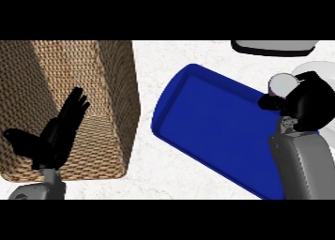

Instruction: Pick the can from the tray and place it in the plate

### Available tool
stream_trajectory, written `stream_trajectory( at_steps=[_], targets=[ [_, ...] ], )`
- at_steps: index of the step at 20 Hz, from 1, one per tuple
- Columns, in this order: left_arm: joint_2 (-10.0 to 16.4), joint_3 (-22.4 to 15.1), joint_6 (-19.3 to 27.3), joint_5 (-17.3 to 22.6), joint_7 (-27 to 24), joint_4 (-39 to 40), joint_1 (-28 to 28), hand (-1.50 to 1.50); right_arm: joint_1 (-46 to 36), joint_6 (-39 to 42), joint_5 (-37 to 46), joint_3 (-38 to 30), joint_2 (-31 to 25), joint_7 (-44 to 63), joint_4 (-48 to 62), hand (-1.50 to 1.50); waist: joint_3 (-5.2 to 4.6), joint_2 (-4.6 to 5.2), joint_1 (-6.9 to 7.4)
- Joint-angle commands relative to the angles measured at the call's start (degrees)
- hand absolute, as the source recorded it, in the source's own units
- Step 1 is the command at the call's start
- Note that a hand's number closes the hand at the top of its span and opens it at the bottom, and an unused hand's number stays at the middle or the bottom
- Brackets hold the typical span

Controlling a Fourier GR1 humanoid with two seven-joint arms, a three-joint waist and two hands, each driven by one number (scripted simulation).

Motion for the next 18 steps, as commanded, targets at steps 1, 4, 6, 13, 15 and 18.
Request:
stream_trajectory(
  at_steps=[1,4,6,13,15,18],
  targets=[
    [-1.0,-3.3,-1.6,-0.8,4.4,4.4,2.4,0.00,-8.8,-5.4,8.1,-6.3,-1.6,10.6,4.5,1.50,-0.64,0.86,1.24],
    [-1.2,-3.7,-1.5,-0.9,4.1,5.0,2.1,0.00,-12.7,-7.0,13.4,-10.7,-3.2,12.3,6.7,1.50,-0.63,1.12,1.70],
    [-0.6,-3.6,-1.7,-1.0,3.7,5.4,2.6,0.00,-14.9,-9.4,16.1,-13.9,-4.0,12.9,7.5,1.50,-0.53,1.25,2.07],
    [-1.8,-4.4,-0.9,-1.4,4.4,5.4,1.2,0.00,-19.0,-18.4,26.0,-21.0,-3.0,14.7,10.0,1.50,-0.25,0.86,1.69],
    [-1.6,-4.7,-1.0,-2.2,4.6,6.5,2.4,0.00,-18.3,-19.5,29.5,-23.1,-2.7,14.9,11.1,1.50,-0.28,0.82,1.07],
    [-2.1,-4.4,-0.6,-2.1,4.6,6.5,2.4,0.00,-17.4,-22.0,33.5,-26.1,-1.5,15.6,13.0,1.50,-0.28,0.39,0.39]
  ],
)
